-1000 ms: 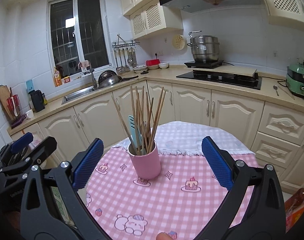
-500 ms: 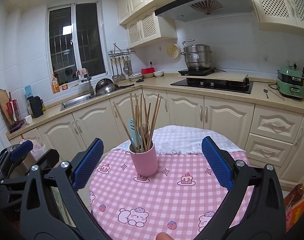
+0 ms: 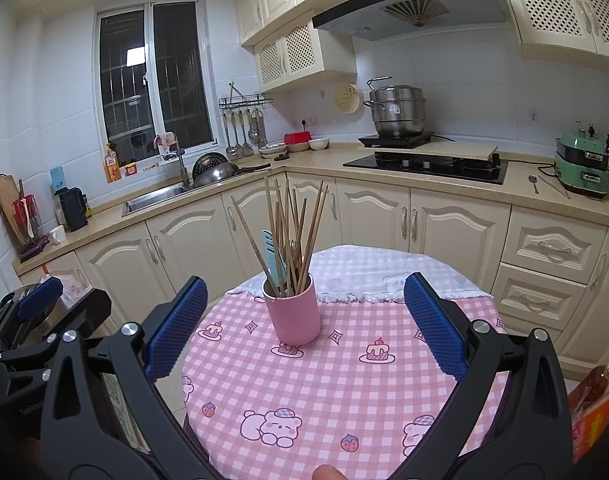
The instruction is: Organize utensils
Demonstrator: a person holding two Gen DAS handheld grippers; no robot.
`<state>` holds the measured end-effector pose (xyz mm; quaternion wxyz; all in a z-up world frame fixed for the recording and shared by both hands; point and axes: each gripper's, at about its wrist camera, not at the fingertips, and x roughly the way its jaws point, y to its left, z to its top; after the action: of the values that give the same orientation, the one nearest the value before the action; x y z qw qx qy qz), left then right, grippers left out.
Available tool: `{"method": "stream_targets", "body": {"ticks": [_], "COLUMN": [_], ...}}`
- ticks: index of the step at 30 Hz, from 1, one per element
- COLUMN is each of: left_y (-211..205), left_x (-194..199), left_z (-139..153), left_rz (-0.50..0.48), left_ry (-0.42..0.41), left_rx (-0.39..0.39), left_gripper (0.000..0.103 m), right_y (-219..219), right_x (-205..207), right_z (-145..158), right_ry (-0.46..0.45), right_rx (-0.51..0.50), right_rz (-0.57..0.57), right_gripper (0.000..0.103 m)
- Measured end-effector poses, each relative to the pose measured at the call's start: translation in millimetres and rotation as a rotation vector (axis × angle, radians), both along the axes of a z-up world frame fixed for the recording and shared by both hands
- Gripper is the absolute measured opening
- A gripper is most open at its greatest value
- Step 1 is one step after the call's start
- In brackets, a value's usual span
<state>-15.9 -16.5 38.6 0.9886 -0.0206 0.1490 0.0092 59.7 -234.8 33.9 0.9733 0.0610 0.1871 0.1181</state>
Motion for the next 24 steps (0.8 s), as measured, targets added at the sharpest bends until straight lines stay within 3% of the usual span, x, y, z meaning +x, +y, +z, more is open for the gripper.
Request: {"method": "stream_targets", "body": {"ticks": [21, 24], "left_y": [0.4, -1.7], "left_x": [1.3, -0.3], "left_z": [-3.3, -3.2], "left_rz": [0.01, 0.042], "left_ry": [0.02, -0.006], "left_rx": [-0.002, 0.025], "left_gripper": [0.099, 0.099], "right_y": [1.8, 2.0], "right_x": [-1.7, -0.8], "right_z": [-1.7, -2.8], "right_ry": [0.005, 0.006], "right_rx": [-0.008, -0.01], "right_rz": [0.003, 0.005], "right_gripper": [0.097, 0.097]}}
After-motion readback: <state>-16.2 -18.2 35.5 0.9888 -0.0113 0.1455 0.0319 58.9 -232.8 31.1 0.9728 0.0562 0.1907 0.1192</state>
